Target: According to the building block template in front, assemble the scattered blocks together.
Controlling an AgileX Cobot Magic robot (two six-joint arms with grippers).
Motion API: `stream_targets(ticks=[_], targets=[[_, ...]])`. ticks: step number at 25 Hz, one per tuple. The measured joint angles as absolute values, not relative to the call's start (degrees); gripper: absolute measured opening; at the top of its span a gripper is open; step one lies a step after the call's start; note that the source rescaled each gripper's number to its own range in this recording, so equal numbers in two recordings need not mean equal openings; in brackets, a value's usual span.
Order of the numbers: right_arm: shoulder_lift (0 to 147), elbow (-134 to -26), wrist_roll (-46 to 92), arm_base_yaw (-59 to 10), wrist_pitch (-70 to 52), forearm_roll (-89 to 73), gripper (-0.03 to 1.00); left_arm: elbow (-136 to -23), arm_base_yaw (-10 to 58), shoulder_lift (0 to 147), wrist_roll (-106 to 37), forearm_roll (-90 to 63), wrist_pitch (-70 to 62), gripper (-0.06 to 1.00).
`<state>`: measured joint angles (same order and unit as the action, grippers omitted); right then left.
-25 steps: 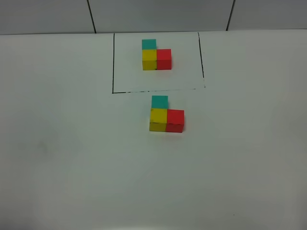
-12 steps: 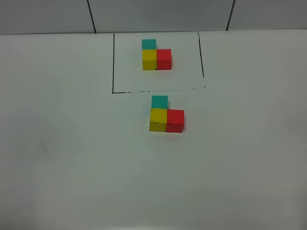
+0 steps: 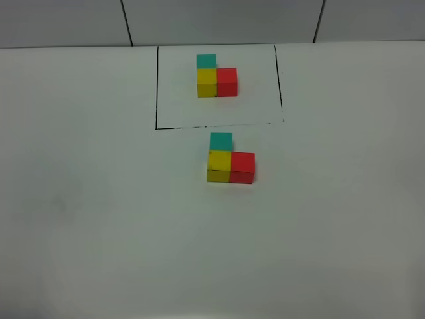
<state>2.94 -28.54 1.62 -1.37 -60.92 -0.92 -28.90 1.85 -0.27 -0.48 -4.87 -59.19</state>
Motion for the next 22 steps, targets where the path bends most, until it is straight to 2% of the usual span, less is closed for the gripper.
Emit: stream_targets(ticks=[22], targets=[[2.9,-28.5,1.6,-1.4,-60.9,-0.9,0.72,-28.9,1.9,-0.3,-0.5,-4.9,-59.2,0.98]])
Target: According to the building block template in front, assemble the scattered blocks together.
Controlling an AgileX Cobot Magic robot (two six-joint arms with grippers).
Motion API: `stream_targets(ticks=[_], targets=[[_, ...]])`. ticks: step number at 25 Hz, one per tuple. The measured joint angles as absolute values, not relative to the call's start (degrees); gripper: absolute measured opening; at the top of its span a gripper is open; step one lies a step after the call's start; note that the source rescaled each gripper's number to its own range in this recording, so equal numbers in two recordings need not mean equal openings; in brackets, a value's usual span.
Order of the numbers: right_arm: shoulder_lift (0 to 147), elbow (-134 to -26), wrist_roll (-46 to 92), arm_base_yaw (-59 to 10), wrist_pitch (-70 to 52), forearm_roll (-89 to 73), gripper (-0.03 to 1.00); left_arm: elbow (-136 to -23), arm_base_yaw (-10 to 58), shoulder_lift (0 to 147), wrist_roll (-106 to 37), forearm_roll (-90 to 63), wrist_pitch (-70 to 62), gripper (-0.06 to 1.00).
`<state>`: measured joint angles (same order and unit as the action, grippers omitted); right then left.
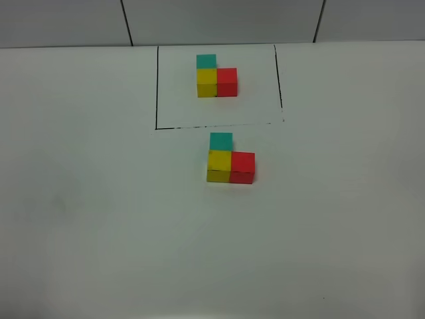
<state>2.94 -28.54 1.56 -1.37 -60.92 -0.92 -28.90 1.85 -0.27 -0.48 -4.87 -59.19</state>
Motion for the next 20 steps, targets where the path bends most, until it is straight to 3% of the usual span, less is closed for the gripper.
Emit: stream_targets(ticks=[20], targets=[[2.9,-28.5,1.6,-1.4,-60.9,-0.9,0.72,-28.9,1.9,-0.3,-0.5,-4.9,-59.2,0.98]])
